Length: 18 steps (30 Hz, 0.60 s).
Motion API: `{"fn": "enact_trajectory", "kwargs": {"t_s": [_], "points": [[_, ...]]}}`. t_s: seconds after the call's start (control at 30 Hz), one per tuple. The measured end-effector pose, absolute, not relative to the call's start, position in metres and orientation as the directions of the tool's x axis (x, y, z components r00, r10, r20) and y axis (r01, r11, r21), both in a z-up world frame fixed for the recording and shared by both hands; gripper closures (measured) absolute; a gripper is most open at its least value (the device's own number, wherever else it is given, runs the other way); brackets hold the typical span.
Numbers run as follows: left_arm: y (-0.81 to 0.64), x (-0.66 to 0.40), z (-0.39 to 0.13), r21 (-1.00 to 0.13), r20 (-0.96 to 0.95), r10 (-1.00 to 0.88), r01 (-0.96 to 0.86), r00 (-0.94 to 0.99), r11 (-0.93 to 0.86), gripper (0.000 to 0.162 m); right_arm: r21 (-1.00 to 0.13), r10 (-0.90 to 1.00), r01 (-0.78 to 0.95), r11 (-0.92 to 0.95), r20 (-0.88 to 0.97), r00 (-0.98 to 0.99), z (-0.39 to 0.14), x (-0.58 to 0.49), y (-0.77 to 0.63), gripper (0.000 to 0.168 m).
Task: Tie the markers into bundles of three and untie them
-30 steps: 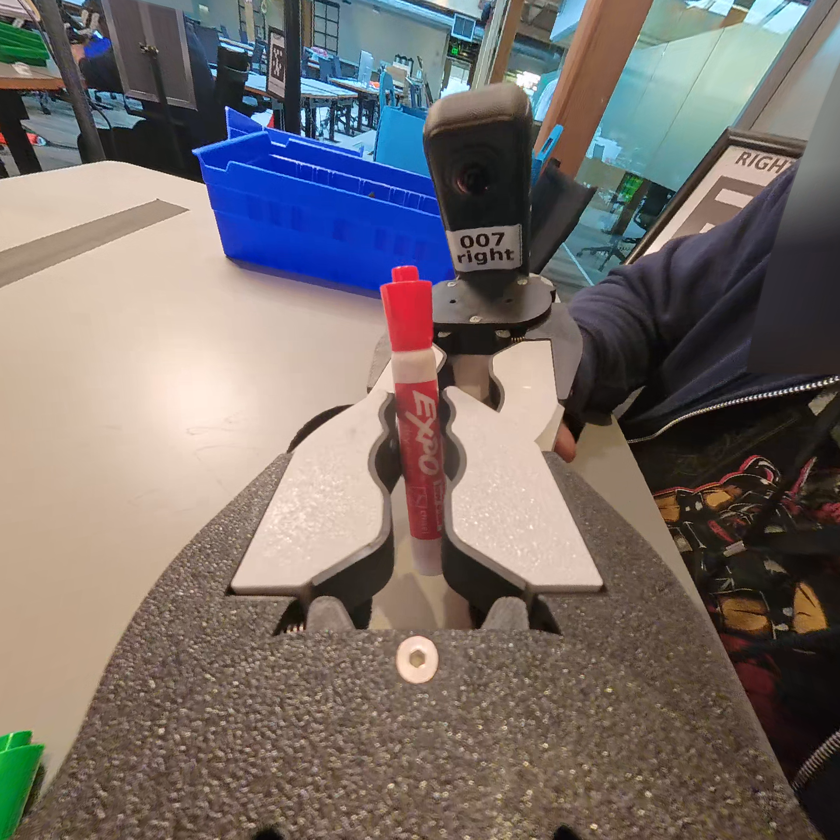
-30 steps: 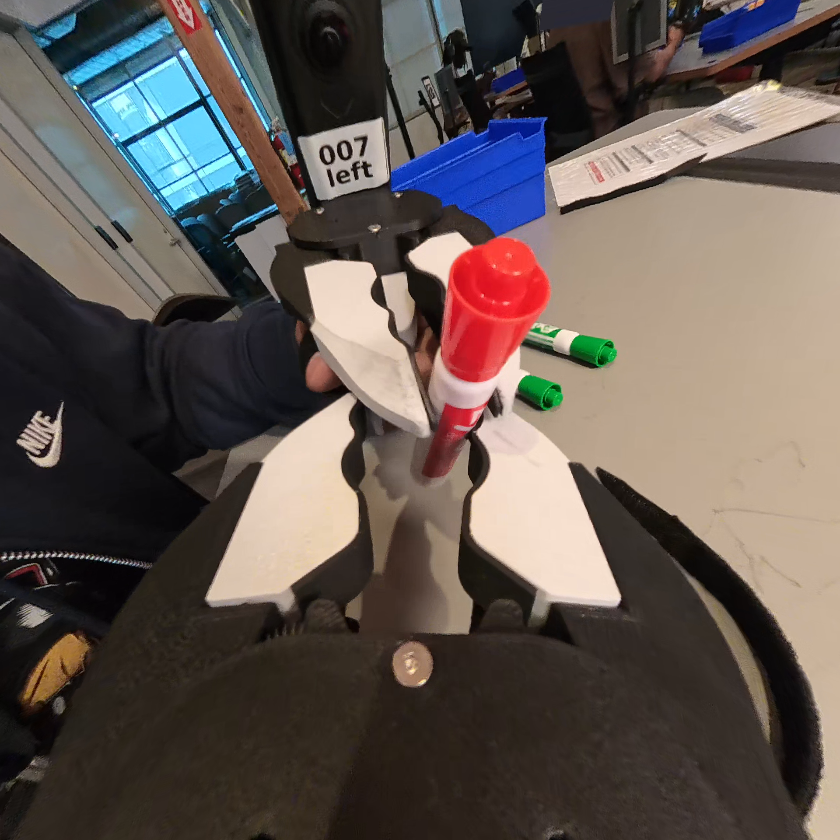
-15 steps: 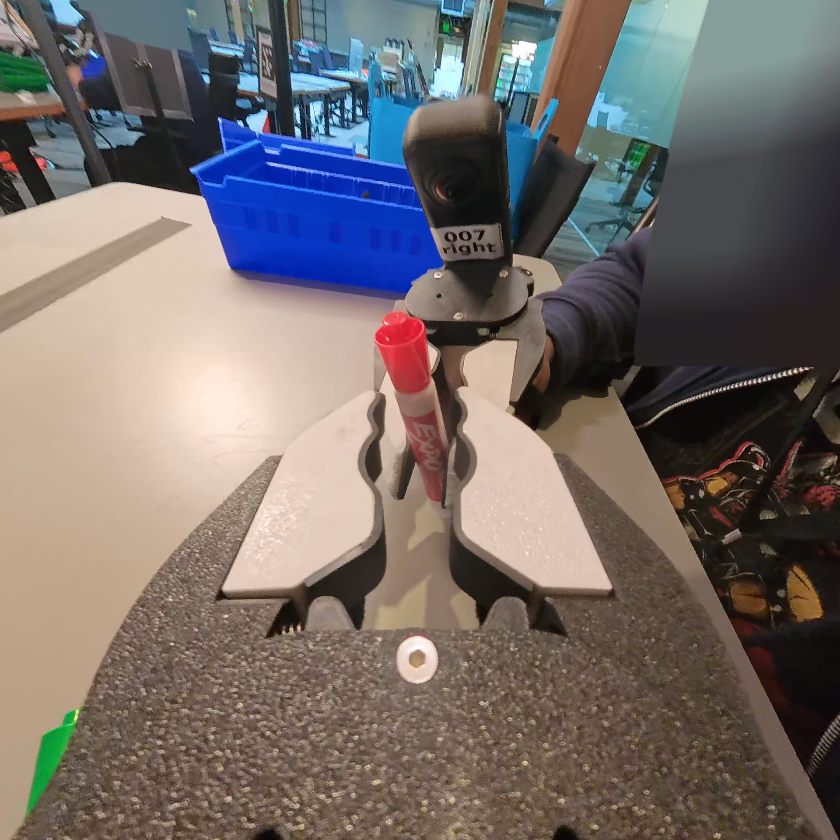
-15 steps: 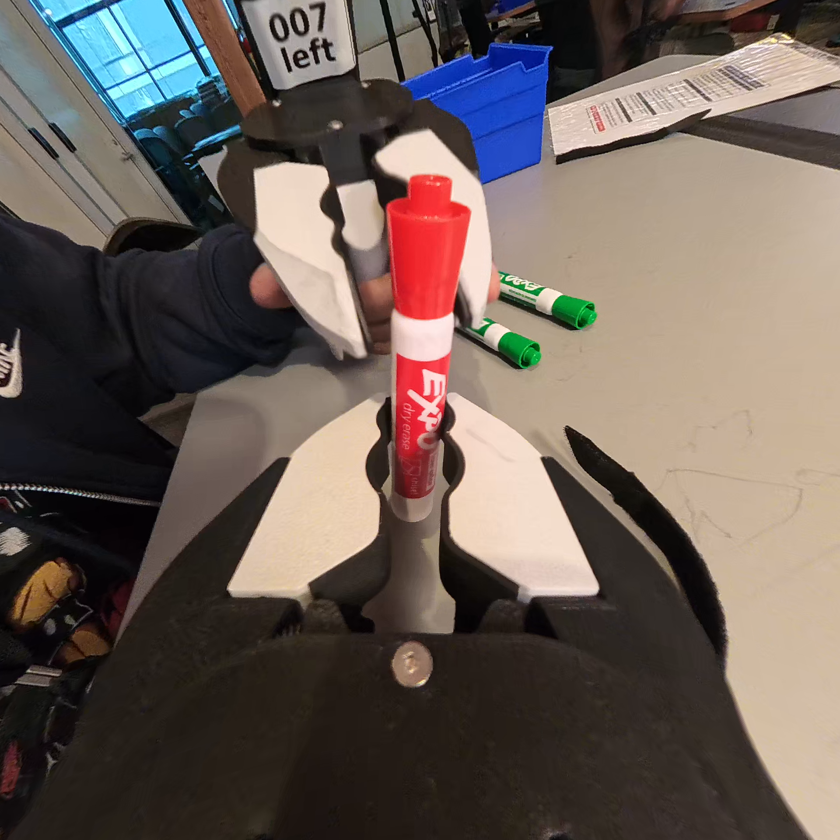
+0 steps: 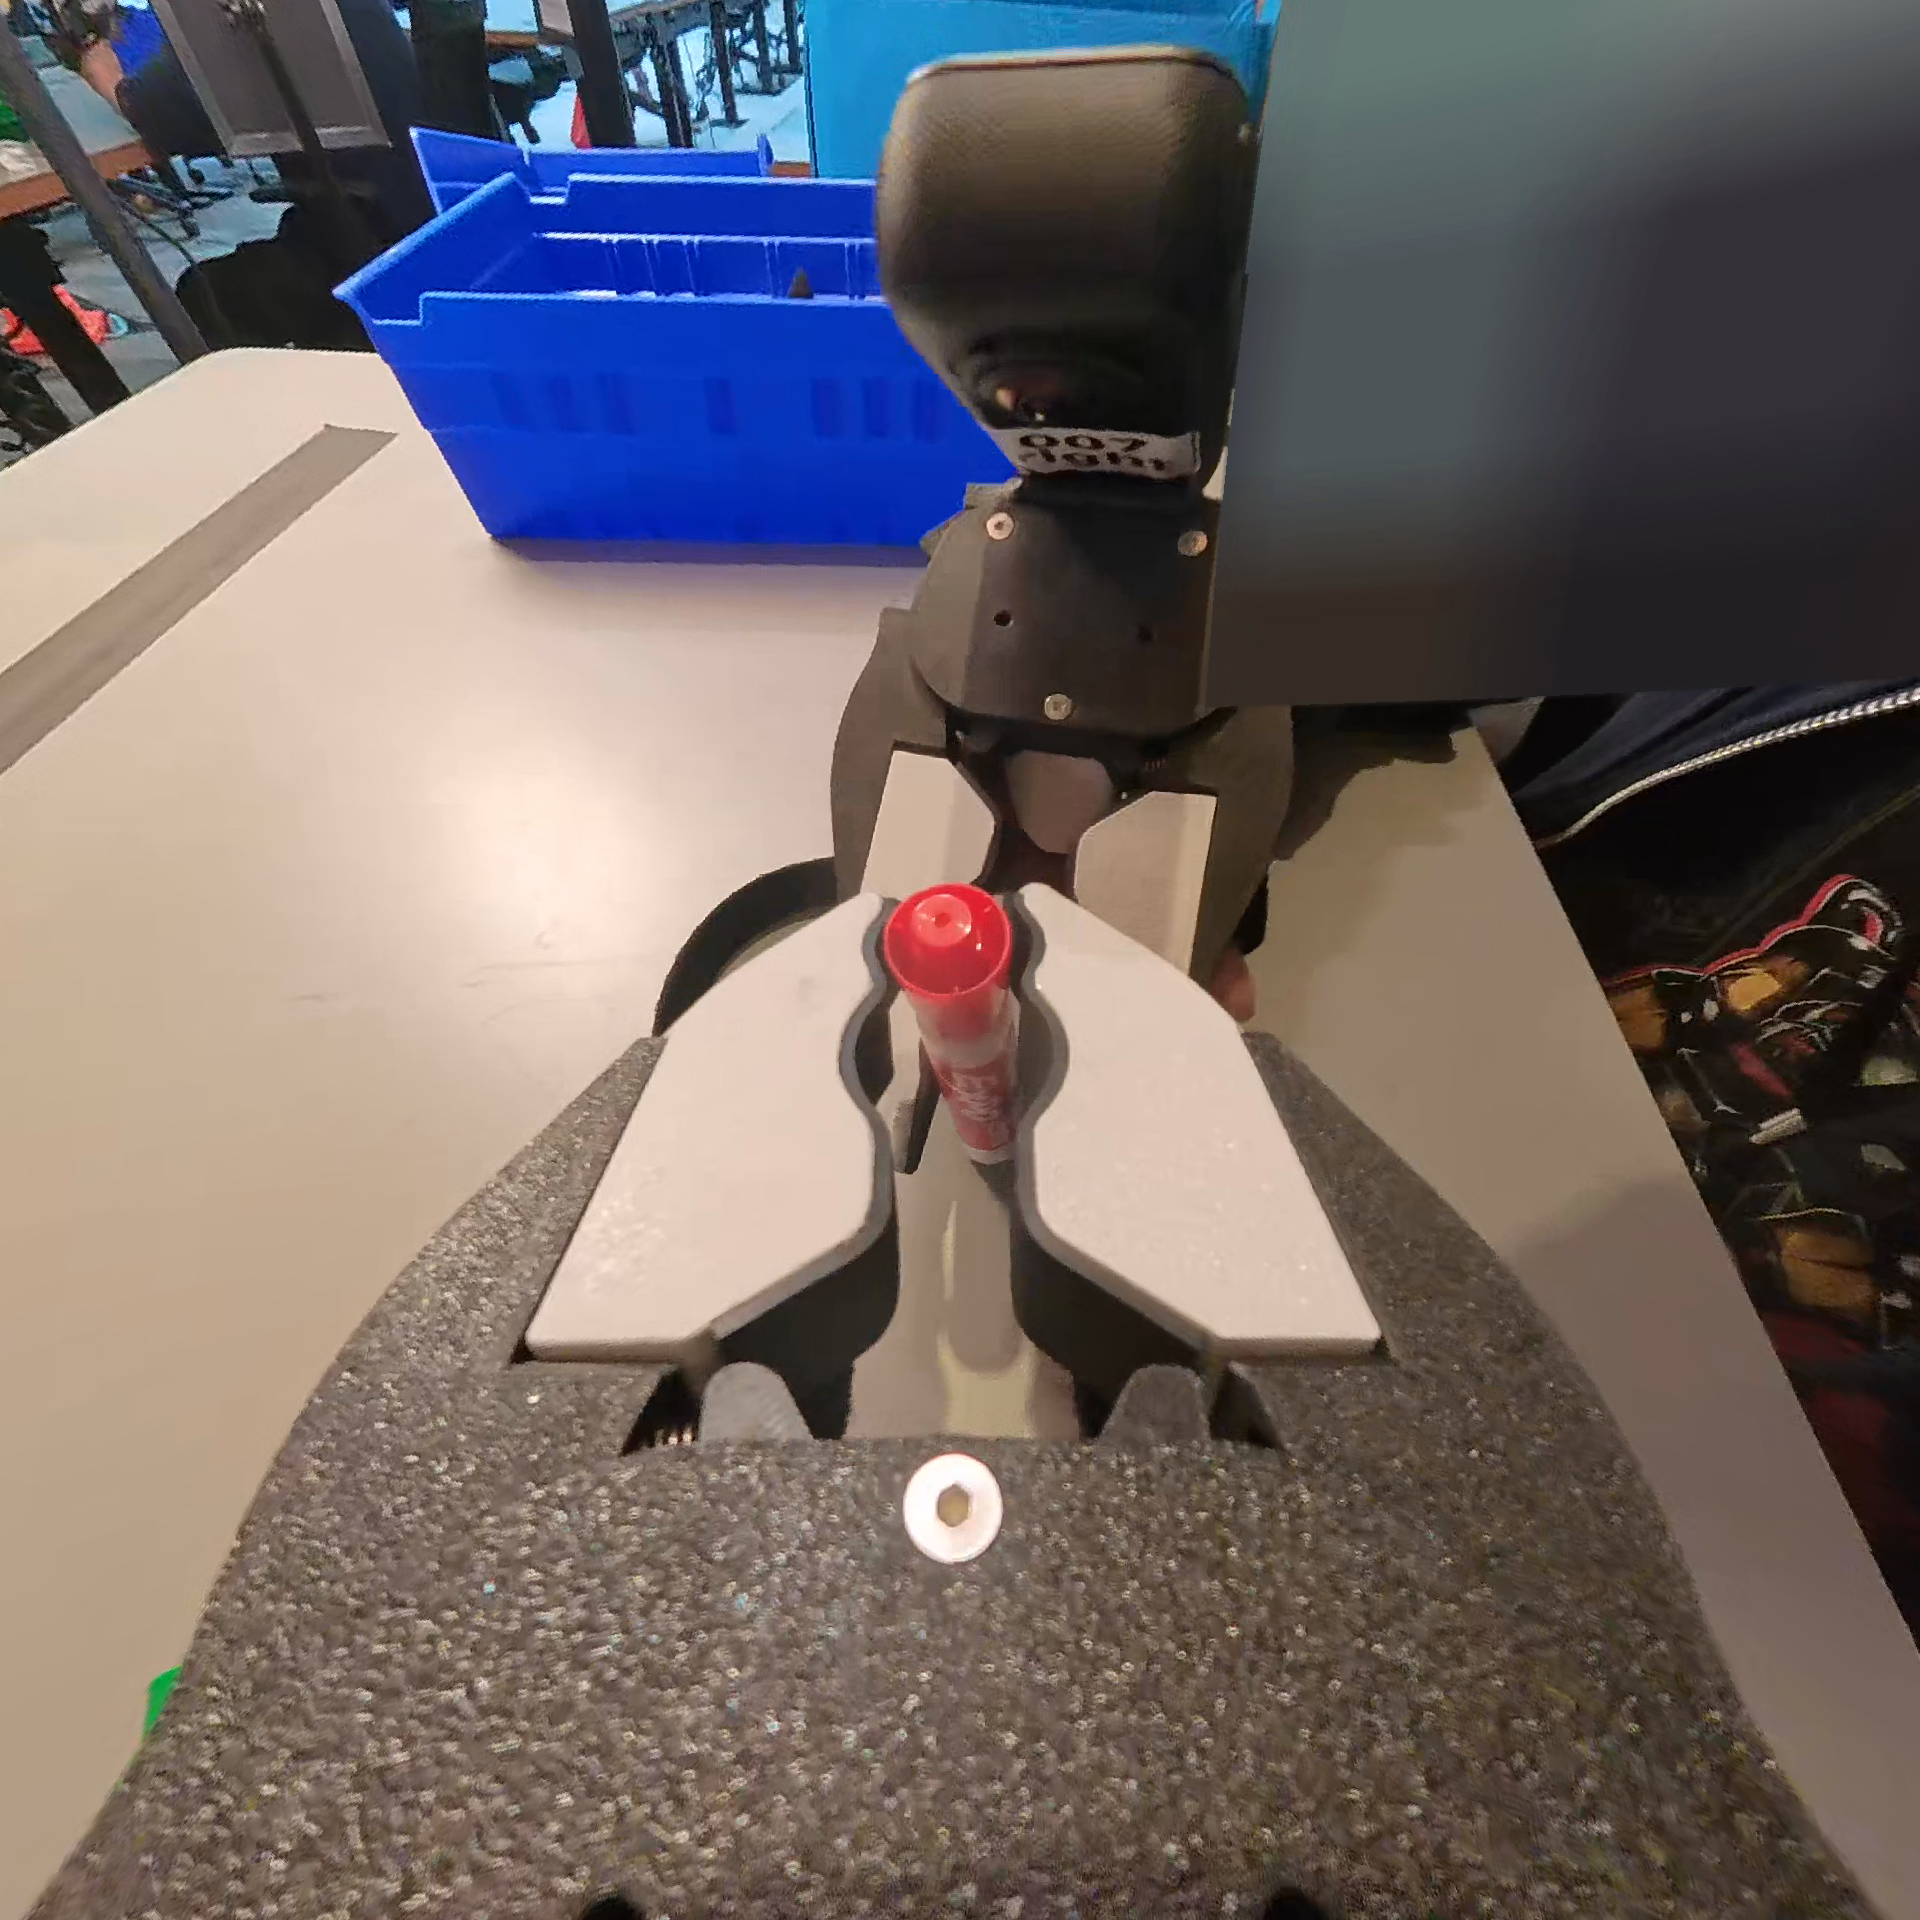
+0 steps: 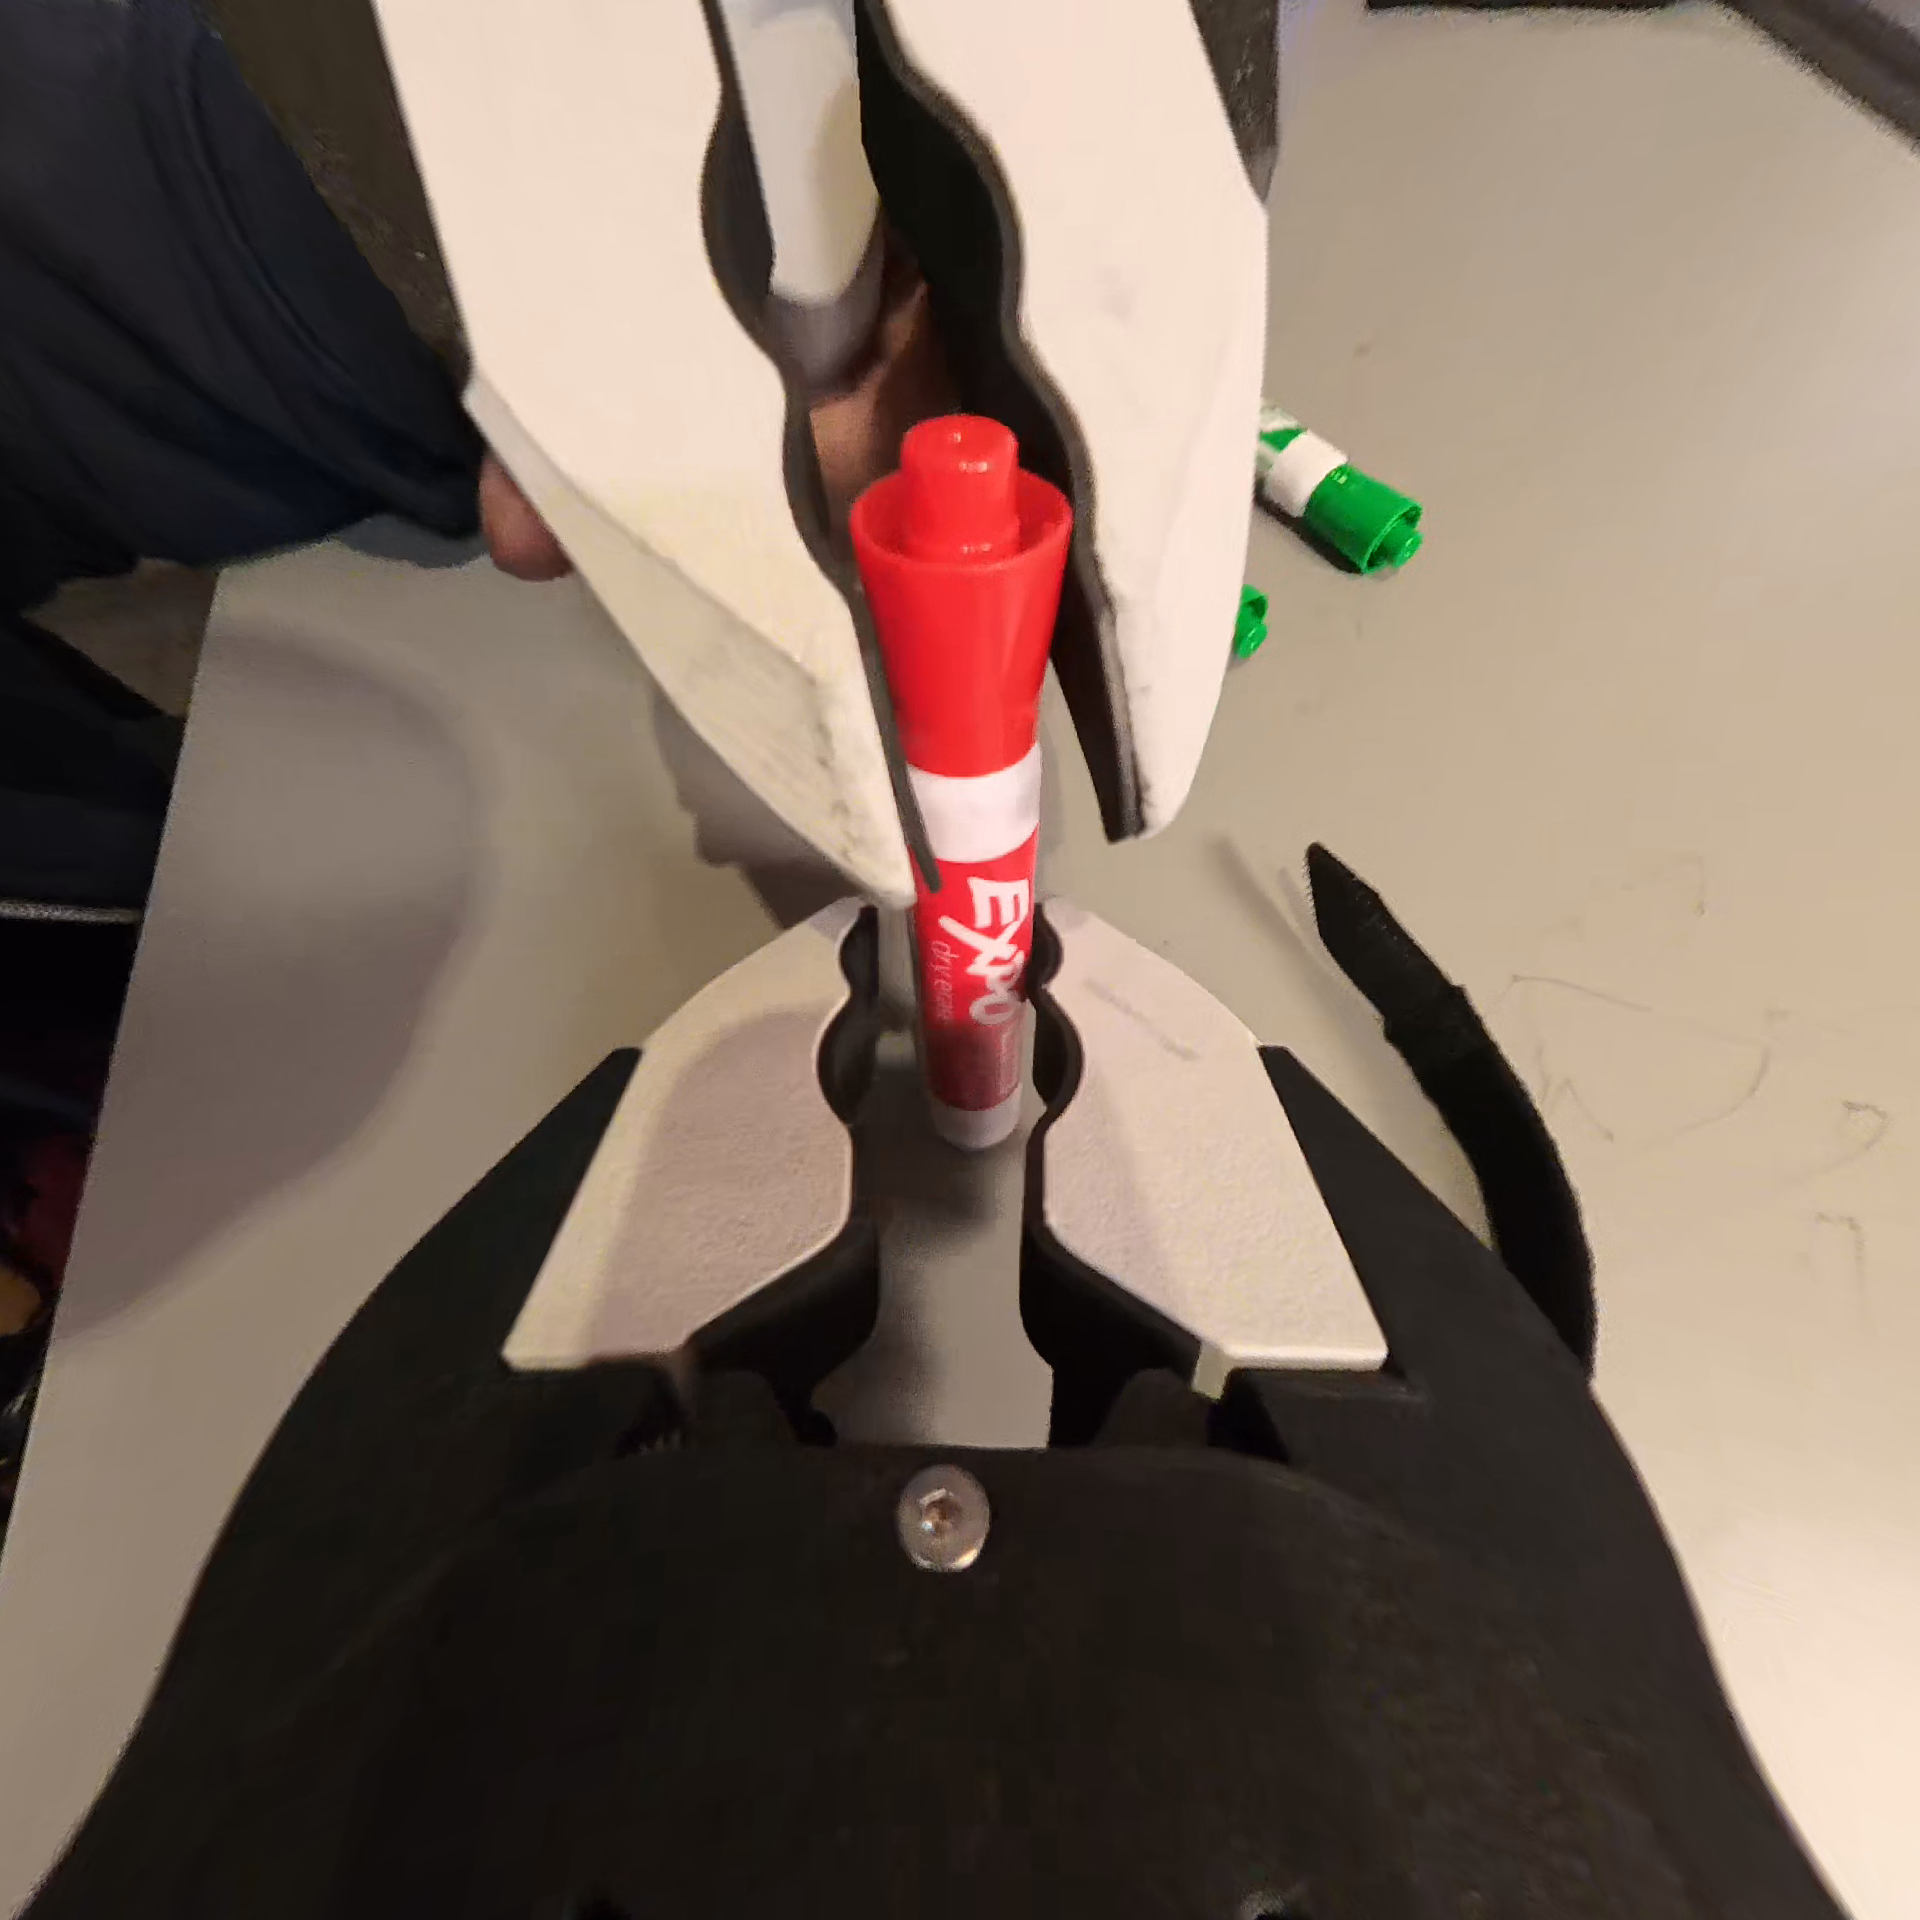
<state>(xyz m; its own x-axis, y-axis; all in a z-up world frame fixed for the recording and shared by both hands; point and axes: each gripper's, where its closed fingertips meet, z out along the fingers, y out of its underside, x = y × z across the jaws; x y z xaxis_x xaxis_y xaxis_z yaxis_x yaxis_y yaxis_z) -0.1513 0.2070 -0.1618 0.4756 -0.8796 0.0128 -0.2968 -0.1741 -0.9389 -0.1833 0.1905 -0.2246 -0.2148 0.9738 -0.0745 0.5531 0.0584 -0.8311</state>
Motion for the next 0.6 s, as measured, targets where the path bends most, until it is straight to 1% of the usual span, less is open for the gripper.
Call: {"fn": "enact_trajectory", "kwargs": {"t_s": [0.1, 0.2, 0.3, 0.37, 0.6], "points": [[0.208, -0.148, -0.163, -0.938, 0.002, -0.873, -0.301, 0.488, -0.170, 0.143, -0.819, 0.966, 0.573, 0.031, -0.122, -0.227, -0.227, -0.177, 0.191, 0.128], [0.209, -0.146, -0.163, -0.939, -0.009, -0.871, -0.303, 0.491, -0.161, 0.143, -0.801, 0.964, 0.597, 0.043, -0.125, -0.237, -0.231, -0.173, 0.192, 0.121], [0.209, -0.145, -0.163, -0.941, -0.021, -0.868, -0.304, 0.497, -0.151, 0.142, -0.794, 0.962, 0.605, 0.064, -0.112, -0.249, -0.233, -0.171, 0.190, 0.120], [0.209, -0.142, -0.162, -0.945, -0.014, -0.868, -0.291, 0.496, -0.151, 0.138, -0.790, 0.962, 0.610, 0.069, -0.110, -0.251, -0.234, -0.171, 0.190, 0.120], [0.210, -0.136, -0.165, -0.946, 0.001, -0.868, -0.281, 0.496, -0.161, 0.133, -0.791, 0.960, 0.611, 0.030, -0.147, -0.238, -0.233, -0.171, 0.193, 0.120]]}}
